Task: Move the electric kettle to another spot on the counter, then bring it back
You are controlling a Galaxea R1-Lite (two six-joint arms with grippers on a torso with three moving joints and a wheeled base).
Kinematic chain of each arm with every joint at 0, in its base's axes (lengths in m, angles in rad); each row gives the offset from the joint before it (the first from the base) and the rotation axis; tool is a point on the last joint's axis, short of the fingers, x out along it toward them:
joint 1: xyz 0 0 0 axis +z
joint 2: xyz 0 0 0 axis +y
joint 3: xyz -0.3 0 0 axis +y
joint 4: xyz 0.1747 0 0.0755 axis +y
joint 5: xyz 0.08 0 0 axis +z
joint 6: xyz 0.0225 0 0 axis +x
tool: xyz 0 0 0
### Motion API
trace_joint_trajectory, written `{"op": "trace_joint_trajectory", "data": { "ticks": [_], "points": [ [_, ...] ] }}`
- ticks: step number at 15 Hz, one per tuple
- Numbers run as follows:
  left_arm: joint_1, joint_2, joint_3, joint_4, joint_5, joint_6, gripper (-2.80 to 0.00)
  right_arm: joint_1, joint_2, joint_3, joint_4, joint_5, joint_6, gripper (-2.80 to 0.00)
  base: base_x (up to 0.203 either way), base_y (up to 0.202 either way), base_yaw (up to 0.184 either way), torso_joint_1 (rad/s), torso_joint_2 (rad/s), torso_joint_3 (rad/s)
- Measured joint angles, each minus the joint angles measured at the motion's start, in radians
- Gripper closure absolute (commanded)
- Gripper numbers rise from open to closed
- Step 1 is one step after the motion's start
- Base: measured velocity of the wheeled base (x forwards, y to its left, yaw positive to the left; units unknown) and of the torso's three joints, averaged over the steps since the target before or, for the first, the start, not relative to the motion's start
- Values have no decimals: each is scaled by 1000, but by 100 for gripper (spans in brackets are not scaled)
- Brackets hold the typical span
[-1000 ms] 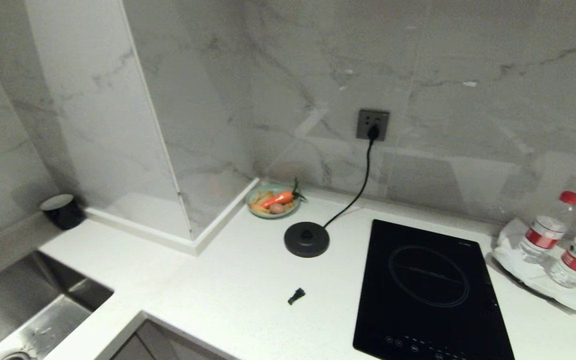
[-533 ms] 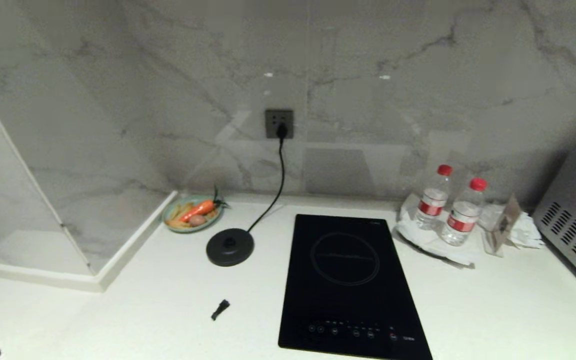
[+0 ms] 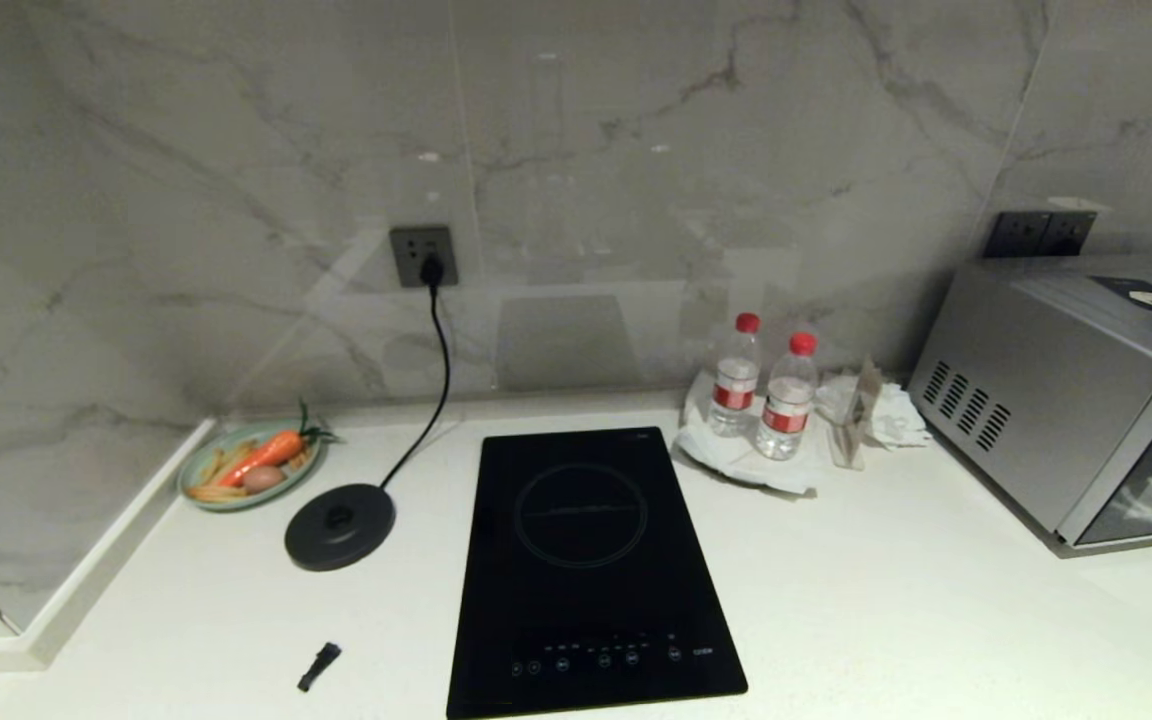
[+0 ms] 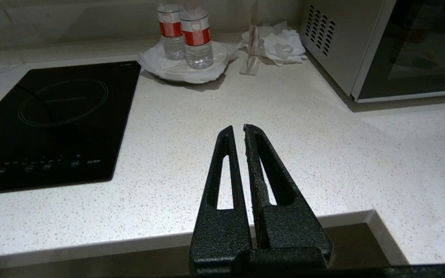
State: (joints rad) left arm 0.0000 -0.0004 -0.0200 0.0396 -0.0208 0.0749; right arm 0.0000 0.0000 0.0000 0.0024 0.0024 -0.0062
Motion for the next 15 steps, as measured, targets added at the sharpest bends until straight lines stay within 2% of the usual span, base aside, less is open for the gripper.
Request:
{"op": "trace_joint_trajectory", "data": {
  "ticks": [4,15],
  "points": [
    [0,0,0,1,0,0,0,0,0,0,1,0,2,0,0,0,0,-46,98,61],
    [0,0,0,0,0,-3,0,0,0,0,1,0,2,0,0,0,0,-124,307,180]
  ]
}}
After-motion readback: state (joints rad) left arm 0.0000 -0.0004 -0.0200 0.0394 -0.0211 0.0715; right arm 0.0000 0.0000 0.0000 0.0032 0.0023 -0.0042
